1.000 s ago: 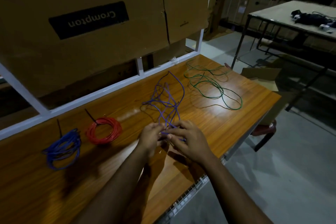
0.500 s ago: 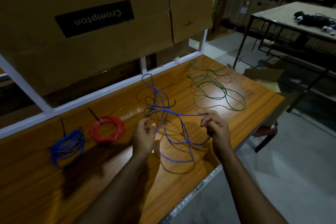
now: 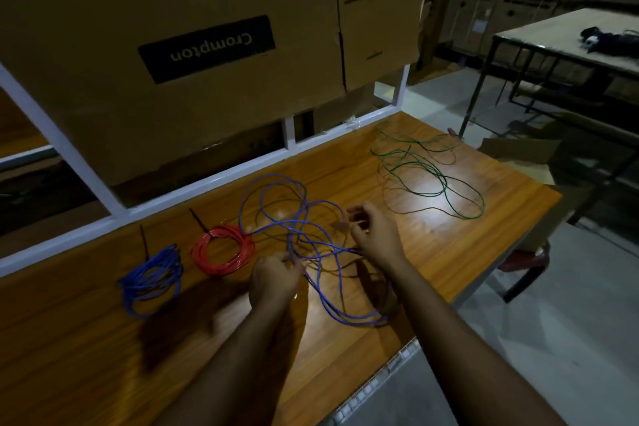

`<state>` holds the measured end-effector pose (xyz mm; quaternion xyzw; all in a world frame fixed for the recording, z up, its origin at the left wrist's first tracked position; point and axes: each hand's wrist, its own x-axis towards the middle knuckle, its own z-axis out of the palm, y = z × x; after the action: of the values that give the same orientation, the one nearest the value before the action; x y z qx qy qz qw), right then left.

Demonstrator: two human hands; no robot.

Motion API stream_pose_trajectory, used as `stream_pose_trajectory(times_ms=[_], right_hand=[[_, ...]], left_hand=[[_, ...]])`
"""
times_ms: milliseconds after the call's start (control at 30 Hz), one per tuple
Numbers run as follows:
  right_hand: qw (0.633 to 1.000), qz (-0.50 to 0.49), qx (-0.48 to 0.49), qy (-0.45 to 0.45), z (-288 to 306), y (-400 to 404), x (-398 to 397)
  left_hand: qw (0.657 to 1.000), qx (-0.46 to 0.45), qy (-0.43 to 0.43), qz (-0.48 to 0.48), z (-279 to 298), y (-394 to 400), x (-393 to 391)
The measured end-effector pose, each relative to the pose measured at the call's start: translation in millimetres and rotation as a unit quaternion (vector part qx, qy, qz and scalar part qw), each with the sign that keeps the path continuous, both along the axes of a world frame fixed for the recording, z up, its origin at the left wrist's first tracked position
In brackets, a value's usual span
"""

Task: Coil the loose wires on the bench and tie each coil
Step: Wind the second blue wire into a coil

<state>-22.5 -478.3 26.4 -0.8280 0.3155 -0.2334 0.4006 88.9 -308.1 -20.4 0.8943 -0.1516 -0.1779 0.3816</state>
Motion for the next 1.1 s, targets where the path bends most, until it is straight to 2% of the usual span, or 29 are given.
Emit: stream_pose_trajectory(times_ms=[100,233,400,467,533,600,733,867,967,1033,1100], right_hand=[[0.996,0.046,-0.04,0.07,0.8,4.7,24.7],[0.969,0.092,-0.059,0.221,-2.1,2.3,44.8],[0.971,0.047,-0.067,0.223,-16.0,-9.3,40.1],[0.981,0.0,-0.061,0.184,-23.6,-14.7,32.0],[0.991,-0.038,-0.026,0.125,-28.9,-16.5,25.4],[0.997,-0.031,0.003,0.07,-29.3,-19.7,20.6],[0.989,-0.119,0.011,-0.086,-25.1,-33.0,4.9],[0.934,-0.151,0.198,-0.258,-2.4,-40.2,-11.5],[0.873,-0.105,0.321,-0.351,28.1,-41.3,-15.2],[0.84,-0.075,0.37,-0.39,48.3,-36.7,-13.7],[0.832,-0.061,0.383,-0.397,63.7,-29.9,-10.6]], left_hand=[[1.0,0.003,-0.012,-0.029,5.4,6.1,-3.2],[0.999,0.007,-0.044,-0.016,13.3,18.2,-0.9],[0.986,-0.076,-0.118,0.09,28.0,34.8,7.2],[0.989,-0.076,-0.11,0.069,31.1,36.8,13.5],[0.993,-0.039,-0.114,0.012,34.2,34.0,19.0],[0.992,-0.021,-0.121,-0.028,38.0,26.9,19.6],[0.986,-0.043,-0.12,-0.111,37.1,12.8,3.5],[0.981,-0.04,-0.082,-0.173,32.6,8.9,-13.8],[0.976,-0.056,-0.064,-0.199,36.3,6.1,-18.7],[0.969,-0.044,-0.028,-0.241,40.8,4.6,-21.6],[0.953,0.012,-0.004,-0.304,44.6,4.8,-25.9]])
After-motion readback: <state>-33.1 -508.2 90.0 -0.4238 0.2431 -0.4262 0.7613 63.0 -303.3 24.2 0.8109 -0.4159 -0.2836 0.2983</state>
